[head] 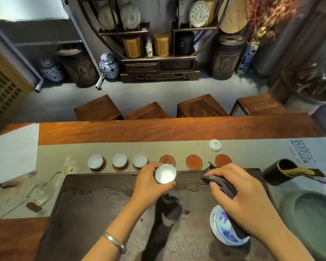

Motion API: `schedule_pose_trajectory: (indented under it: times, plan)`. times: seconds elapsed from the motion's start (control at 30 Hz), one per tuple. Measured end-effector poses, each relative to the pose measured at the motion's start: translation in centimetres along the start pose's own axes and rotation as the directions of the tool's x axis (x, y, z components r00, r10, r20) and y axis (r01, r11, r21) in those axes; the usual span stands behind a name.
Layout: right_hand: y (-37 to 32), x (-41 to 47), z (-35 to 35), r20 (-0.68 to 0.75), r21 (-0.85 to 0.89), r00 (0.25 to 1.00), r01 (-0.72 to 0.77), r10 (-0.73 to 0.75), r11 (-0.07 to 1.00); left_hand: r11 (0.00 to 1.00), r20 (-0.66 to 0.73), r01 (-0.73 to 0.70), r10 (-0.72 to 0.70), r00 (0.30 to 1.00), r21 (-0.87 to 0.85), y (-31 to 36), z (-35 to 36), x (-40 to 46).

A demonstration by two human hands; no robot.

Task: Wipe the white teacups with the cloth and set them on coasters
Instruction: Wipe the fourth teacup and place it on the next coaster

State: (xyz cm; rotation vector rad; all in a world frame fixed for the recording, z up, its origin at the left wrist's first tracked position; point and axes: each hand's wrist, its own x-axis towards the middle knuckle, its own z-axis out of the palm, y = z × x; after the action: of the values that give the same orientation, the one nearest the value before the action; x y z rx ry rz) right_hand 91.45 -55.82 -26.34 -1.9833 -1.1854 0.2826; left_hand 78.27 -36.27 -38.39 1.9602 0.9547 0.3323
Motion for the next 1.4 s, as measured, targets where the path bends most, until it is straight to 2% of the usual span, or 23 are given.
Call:
schedule_pose_trajectory:
  times: [0.17, 0.4, 0.6, 0.93, 1.23, 1.4]
  plan:
    - [1.0, 1.9, 0.5, 0.012, -0.024, 0.998, -0.057, 0.058, 0.998, 0.998, -0.012, 0.015, -0.015, 1.000, 0.063, -1.8, 1.9, 5.6]
    - [2.8, 4.9, 1.4, 0.060, -0.056, 0.990, -0.125, 0.128, 0.991, 0.990, 0.103, 0.057, -0.071, 0.992, 0.130, -4.9, 4.4, 11.5]
    - [4.7, 5.7, 1.8, 0.108, -0.067, 0.971, -0.208, 0.214, 0.976, 0.985, 0.138, 0.091, -0.111, 0.984, 0.144, -6.9, 6.2, 13.5]
    - [6.3, 6.7, 2.6, 0.145, -0.107, 0.949, -0.267, 0.280, 0.958, 0.983, 0.113, 0.092, -0.111, 0.987, 0.160, -8.5, 7.1, 14.3]
    - [6.3, 7.3, 2.9, 0.151, -0.096, 0.955, -0.242, 0.255, 0.965, 0.985, 0.134, 0.077, -0.098, 0.986, 0.153, -8.2, 6.9, 13.9]
    - [6.3, 7.0, 2.4, 0.113, -0.070, 0.965, -0.231, 0.238, 0.970, 0.996, 0.016, 0.021, -0.023, 1.000, 0.085, -6.4, 6.7, 13.5]
